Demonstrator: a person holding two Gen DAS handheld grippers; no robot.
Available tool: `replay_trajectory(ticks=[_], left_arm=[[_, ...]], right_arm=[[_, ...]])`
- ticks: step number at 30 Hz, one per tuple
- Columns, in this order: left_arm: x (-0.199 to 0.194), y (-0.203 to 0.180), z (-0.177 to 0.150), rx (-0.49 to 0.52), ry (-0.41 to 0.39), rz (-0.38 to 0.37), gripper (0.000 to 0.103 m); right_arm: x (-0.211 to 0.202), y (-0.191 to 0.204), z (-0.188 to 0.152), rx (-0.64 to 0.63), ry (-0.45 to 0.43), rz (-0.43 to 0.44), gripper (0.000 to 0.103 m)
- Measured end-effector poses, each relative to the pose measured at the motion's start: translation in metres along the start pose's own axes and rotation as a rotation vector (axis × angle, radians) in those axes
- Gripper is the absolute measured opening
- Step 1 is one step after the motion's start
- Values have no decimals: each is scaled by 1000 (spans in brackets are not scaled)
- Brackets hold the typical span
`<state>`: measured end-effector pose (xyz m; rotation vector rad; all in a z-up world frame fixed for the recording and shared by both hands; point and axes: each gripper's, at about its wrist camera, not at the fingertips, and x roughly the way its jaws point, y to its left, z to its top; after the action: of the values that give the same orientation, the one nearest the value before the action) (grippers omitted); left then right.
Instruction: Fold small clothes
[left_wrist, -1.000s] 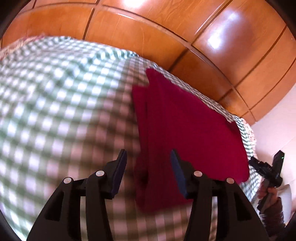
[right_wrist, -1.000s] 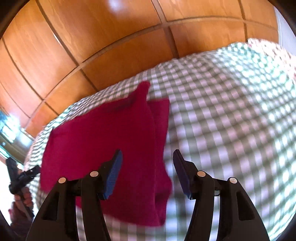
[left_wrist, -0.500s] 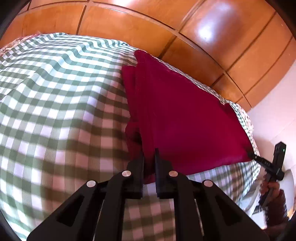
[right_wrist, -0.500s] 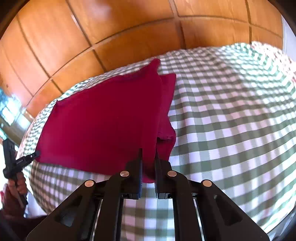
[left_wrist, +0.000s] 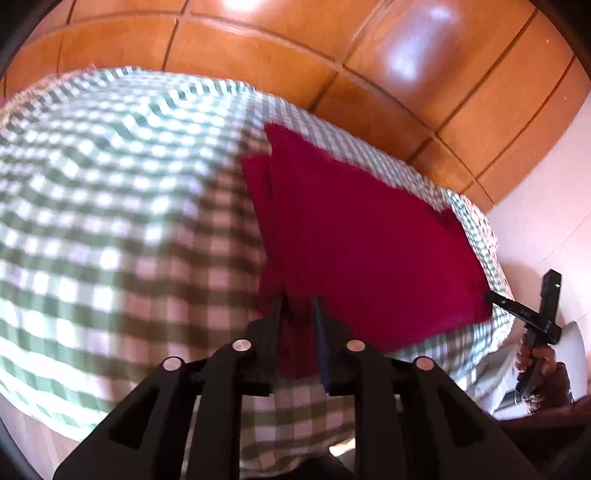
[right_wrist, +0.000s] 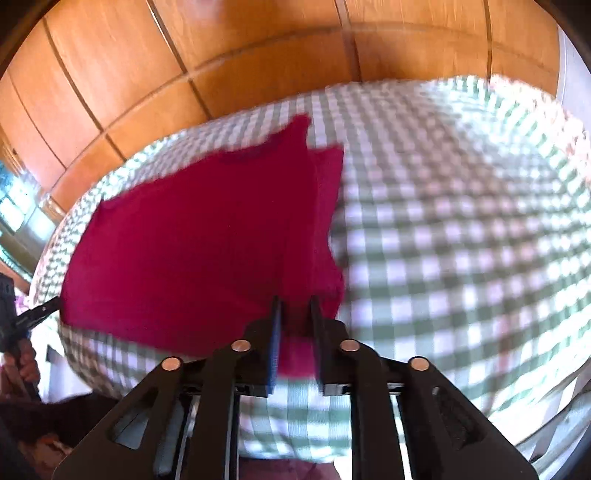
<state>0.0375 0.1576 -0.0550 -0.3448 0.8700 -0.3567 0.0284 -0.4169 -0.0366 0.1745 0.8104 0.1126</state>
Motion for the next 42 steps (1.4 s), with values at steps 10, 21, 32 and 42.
replay_trajectory(ticks=[10,21,32,42], left_arm=[[28,-15,27,32,-11,126,35],[32,-30,50,100,-58,278,38],[42,-42,69,149,-81,375,50],[49,-40,77,163,-76,389,50]], right_arm=[[58,76,57,-206,-59,-11,61],[125,24,72,-56,-43,-112,68],[128,28,71,-65,-69,-123,70],[127,29,69,-66,-79,-128,71]])
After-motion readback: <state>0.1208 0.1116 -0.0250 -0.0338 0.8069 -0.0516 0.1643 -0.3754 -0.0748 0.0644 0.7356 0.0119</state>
